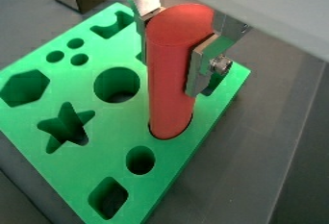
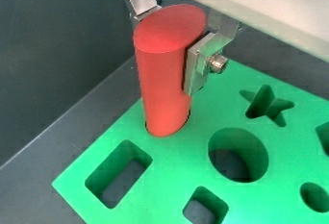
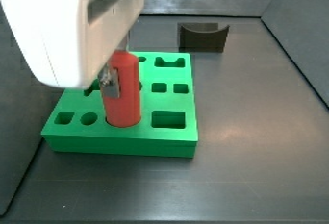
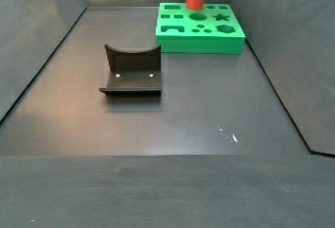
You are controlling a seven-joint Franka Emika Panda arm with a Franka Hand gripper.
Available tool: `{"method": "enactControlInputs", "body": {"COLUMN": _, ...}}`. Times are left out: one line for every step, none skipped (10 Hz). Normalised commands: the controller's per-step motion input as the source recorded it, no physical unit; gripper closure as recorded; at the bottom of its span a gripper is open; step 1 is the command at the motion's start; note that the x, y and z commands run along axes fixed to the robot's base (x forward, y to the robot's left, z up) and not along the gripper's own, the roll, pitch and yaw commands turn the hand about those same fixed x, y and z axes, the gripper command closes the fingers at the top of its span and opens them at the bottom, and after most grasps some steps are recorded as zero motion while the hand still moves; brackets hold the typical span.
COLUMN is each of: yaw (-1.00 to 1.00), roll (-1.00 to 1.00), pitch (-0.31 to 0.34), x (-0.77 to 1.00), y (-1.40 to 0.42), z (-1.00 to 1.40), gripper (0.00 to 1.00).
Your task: Insert the oval object.
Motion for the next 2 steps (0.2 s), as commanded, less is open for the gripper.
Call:
{"method": "enactControlInputs", "body": {"yaw": 0.0, "roll": 0.0, "pitch": -0.023, "x": 0.0, "y": 0.0, "z": 0.0, "gripper": 1.0}}
{"method": "enactControlInputs", "body": {"yaw": 0.0, "roll": 0.0, "pitch": 0.0, "x": 0.0, "y": 0.0, "z": 0.0, "gripper": 1.0}}
